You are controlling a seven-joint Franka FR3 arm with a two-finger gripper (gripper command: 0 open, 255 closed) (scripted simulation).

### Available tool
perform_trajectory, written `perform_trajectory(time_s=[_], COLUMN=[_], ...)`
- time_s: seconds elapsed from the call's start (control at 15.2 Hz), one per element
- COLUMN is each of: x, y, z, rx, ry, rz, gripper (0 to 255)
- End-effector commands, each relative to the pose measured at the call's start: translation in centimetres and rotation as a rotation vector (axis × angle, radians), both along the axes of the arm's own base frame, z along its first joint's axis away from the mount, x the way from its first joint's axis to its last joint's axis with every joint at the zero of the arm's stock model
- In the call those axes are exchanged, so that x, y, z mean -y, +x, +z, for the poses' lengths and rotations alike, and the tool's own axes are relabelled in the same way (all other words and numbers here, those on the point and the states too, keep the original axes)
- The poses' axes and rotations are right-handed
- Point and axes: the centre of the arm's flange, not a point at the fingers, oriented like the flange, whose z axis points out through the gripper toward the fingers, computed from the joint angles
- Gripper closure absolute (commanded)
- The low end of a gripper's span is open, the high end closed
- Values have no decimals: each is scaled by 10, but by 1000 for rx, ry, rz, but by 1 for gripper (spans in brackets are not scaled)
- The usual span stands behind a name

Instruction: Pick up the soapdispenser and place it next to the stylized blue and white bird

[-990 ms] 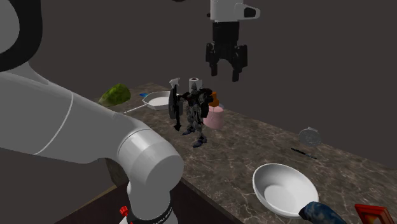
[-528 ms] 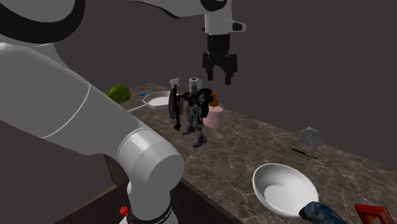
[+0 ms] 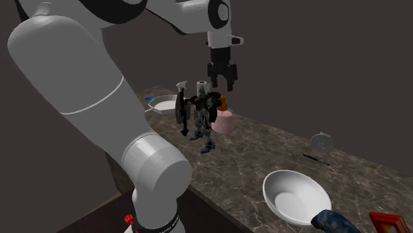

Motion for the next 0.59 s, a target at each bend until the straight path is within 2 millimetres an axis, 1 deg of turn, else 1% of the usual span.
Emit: perform_trajectory(time_s=[0.0,0.53], x=[-20,-96], y=[18,77], z=[-15,-70], rx=[0,-3], ry=[-10,-54], rz=[-4,-18], gripper=[0,0])
